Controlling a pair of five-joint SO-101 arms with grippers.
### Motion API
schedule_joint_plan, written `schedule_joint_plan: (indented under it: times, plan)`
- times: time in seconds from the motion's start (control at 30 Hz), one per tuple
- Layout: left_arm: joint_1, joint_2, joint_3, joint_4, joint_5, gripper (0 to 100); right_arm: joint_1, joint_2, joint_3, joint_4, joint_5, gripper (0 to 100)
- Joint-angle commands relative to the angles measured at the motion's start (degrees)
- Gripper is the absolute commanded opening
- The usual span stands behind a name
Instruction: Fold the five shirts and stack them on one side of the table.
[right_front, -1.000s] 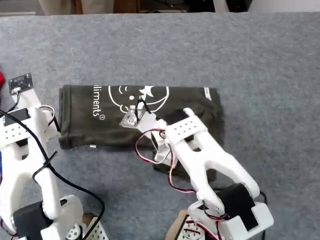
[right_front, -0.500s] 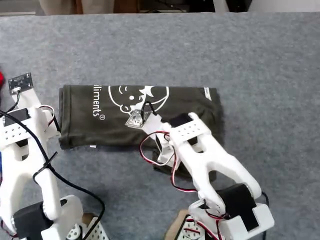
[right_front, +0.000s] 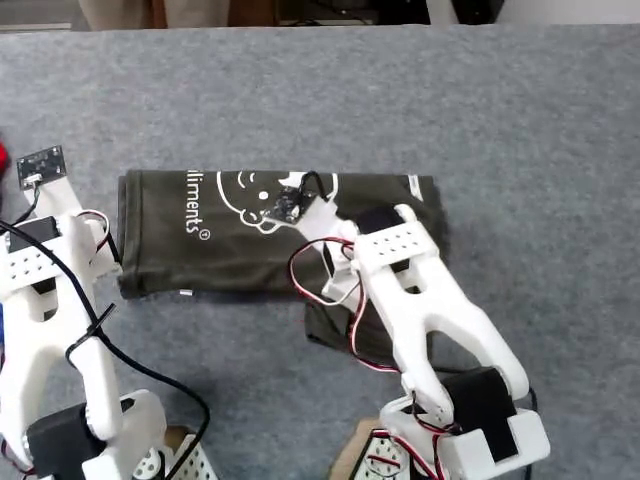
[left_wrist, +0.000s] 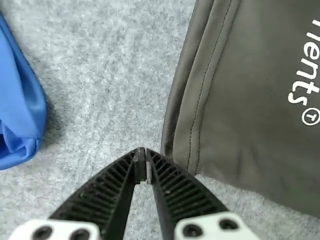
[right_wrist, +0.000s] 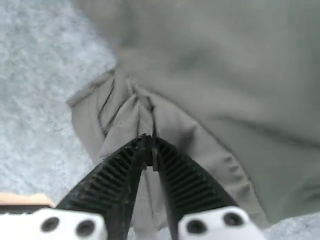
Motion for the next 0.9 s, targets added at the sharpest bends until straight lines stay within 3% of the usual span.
schedule_joint_plan:
  times: [0.0, 0.37, 0.67, 0.87]
  plan:
    - [-0.1, -1.5, -0.3, -1.0, -0.5, 2, 1.2, 2.4, -0.1, -3.6, 0.5, 0.5]
    - [-0.3, -1.5, 2.8, -4.6, -0.5, 2, -1.6, 7.7, -0.3, -3.0, 0.1, 0.5]
    - [-0.3, -1.5, 3.1, -4.6, -0.5, 2, -11.3, 8.2, 0.7, -3.5, -2.9, 0.5]
    - [-0.3, -1.5, 3.1, -4.6, -0.5, 2, -12.2, 8.1, 0.9, -3.0, -3.0, 0.5]
